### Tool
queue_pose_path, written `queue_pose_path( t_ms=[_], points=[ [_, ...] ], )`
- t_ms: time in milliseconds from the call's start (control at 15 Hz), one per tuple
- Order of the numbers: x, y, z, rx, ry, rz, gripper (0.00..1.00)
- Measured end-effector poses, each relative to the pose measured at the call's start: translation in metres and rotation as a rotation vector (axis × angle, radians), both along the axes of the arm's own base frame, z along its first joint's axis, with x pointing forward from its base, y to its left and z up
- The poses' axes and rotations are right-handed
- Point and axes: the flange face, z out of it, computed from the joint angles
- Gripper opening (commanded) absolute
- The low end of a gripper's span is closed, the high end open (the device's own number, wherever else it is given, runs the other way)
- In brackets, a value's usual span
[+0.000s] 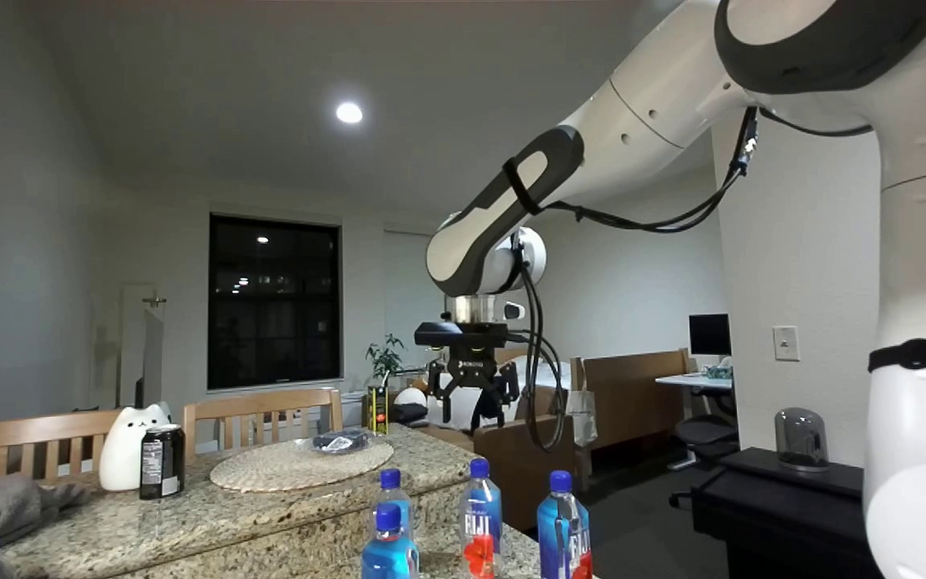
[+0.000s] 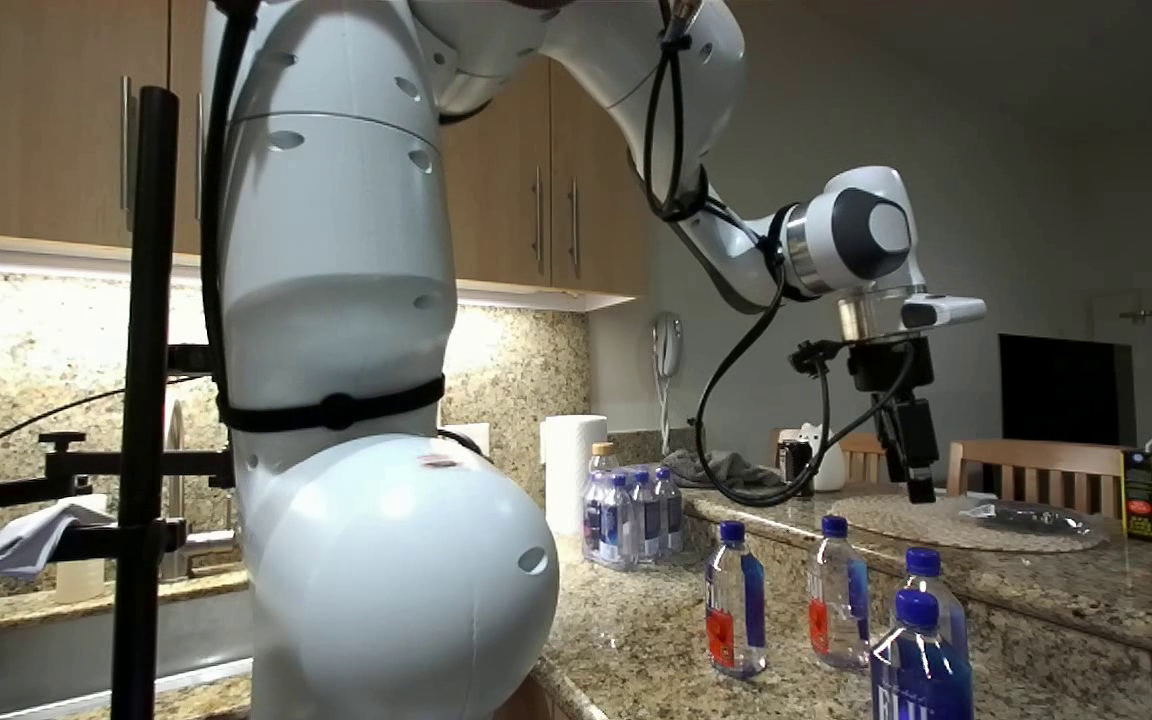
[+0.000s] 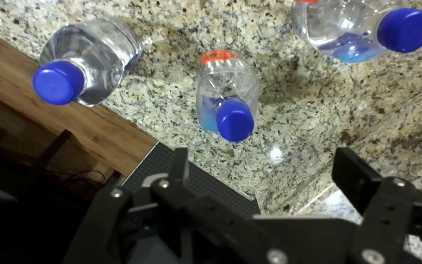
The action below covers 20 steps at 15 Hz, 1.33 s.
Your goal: Put the bottles in a straight line
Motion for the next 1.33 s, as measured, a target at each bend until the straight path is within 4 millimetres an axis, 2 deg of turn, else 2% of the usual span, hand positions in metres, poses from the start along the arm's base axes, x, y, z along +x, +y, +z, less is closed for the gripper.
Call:
queue_pose_path(
  t_ms=[667, 733, 800, 1333],
  points=[
    [0.009, -0.010, -0.051, -0.006, 0.096, -0.008, 1.00],
    [0.009, -0.011, -0.055, -0.005, 0.104, -0.010, 0.91],
    [0.009, -0.012, -0.058, -0.004, 0.110, -0.012, 0.74],
    [0.012, -0.008, -0.074, 0.000, 0.139, -0.007, 0.20]
  ],
)
